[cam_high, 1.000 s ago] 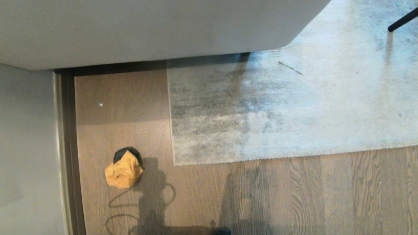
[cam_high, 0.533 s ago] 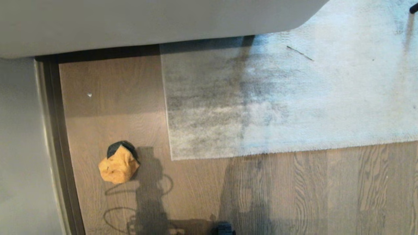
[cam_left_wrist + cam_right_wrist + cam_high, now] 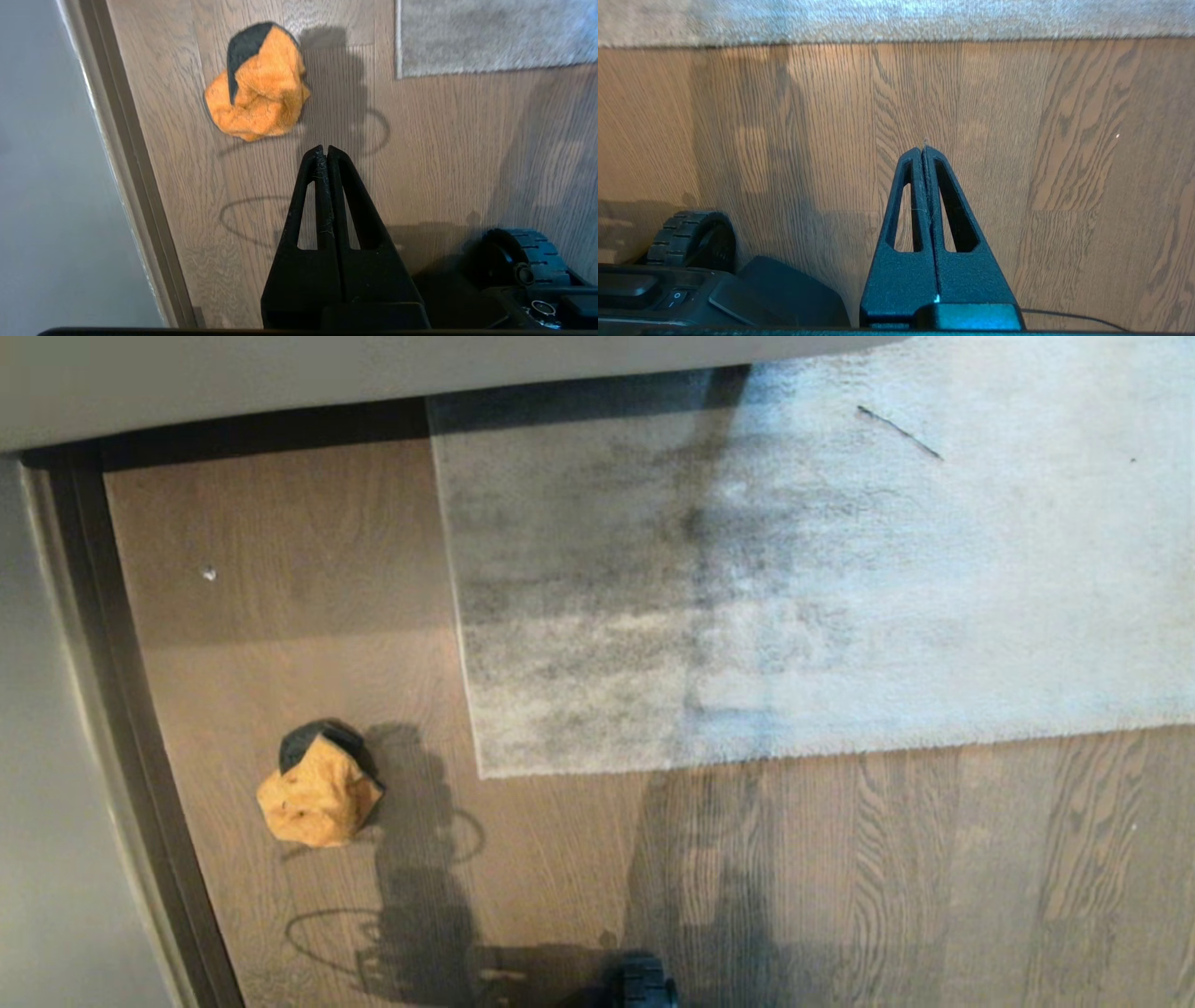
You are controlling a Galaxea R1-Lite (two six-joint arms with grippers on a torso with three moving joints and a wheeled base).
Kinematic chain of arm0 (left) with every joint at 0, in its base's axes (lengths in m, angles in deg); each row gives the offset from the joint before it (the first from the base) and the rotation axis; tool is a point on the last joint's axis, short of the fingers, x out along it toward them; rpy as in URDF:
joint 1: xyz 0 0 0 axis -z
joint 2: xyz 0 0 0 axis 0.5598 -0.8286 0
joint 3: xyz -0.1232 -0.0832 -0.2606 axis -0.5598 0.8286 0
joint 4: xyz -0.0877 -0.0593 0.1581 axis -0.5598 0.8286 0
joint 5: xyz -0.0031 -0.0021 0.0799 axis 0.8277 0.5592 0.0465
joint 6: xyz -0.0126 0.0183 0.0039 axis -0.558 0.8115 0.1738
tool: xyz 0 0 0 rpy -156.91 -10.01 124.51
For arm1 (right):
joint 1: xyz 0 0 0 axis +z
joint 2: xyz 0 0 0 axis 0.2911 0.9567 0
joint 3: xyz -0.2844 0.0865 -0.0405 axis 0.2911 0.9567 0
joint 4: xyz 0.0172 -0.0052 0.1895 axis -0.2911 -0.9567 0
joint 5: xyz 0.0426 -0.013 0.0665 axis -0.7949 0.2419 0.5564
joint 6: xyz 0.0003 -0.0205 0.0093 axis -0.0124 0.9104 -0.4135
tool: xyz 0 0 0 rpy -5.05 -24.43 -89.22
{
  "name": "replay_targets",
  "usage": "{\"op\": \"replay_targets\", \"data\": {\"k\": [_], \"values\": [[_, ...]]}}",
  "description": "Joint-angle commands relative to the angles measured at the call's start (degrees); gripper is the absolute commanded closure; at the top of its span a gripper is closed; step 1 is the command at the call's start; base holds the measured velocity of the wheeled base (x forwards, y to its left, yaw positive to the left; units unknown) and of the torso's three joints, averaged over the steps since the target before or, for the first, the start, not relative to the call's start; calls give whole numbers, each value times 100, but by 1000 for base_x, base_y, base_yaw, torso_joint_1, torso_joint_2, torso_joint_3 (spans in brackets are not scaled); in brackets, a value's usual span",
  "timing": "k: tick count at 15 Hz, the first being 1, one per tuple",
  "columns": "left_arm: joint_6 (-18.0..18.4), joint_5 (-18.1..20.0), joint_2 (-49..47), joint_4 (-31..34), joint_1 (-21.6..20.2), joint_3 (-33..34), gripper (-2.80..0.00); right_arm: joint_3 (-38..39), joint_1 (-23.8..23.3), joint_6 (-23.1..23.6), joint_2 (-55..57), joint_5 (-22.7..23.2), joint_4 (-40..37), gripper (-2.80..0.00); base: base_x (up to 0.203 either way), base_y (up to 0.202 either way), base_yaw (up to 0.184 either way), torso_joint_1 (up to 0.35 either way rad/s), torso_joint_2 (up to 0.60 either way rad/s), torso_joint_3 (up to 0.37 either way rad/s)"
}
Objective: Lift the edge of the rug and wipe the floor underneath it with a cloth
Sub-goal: Pick up the rag
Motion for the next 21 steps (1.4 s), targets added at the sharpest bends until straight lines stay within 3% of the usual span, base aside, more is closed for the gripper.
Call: {"op": "replay_targets", "data": {"k": [1,21], "values": [[0,5,0,0,-1,0,0,0,1,4,7,3,0,0,0,0,0,1,6,-196],[-44,-4,0,0,-1,0,0,0,1,4,7,3,0,0,0,0,0,1,1,-25]]}}
